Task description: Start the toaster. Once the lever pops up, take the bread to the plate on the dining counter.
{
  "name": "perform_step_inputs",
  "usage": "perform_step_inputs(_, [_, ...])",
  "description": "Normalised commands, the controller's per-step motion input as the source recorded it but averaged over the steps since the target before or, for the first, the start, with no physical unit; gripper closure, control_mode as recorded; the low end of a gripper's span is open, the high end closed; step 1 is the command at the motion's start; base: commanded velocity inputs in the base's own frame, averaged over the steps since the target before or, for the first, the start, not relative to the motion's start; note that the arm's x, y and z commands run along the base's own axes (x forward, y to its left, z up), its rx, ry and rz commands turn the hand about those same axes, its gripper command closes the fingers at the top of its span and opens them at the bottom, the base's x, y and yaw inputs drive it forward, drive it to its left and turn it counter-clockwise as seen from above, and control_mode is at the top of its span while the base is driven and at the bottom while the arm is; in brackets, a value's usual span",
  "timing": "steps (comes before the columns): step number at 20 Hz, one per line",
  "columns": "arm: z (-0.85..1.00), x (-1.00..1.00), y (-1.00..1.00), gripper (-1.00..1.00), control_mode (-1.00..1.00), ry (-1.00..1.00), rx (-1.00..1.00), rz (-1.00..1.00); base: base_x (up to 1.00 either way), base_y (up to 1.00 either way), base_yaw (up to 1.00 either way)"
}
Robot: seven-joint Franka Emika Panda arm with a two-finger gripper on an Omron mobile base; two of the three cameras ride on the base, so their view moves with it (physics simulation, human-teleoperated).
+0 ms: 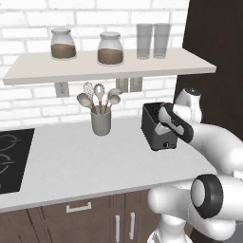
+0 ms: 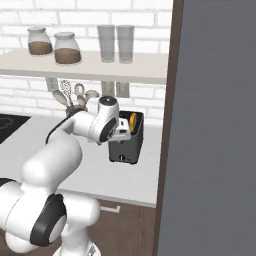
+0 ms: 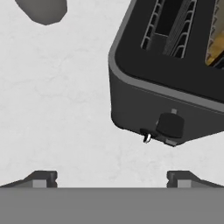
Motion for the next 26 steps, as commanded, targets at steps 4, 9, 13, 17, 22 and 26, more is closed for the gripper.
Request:
perform_step_inputs(4, [-0.23,0.25,0.00,-1.00,-1.00,-0.05,0.00,0.00,0.00,0.00,0.00])
perform_step_inputs(9, [-0.19,0.32,0.00,-1.00,-1.00,-0.04,0.00,0.00,0.00,0.00,0.00])
perform_step_inputs(13, [-0.19,0.27,-0.01,-1.00,-1.00,-0.02,0.00,0.00,0.00,0.00,0.00])
perform_step_inputs(17, [-0.13,0.22,-0.05,-1.00,-1.00,-0.02,0.00,0.00,0.00,0.00,0.00])
perform_step_inputs(22, [-0.17,0.08,-0.03,-1.00,-1.00,-0.02,0.00,0.00,0.00,0.00,0.00])
perform_step_inputs(26, [-0.52,-0.08,0.01,-1.00,-1.00,-0.02,0.00,0.00,0.00,0.00,0.00])
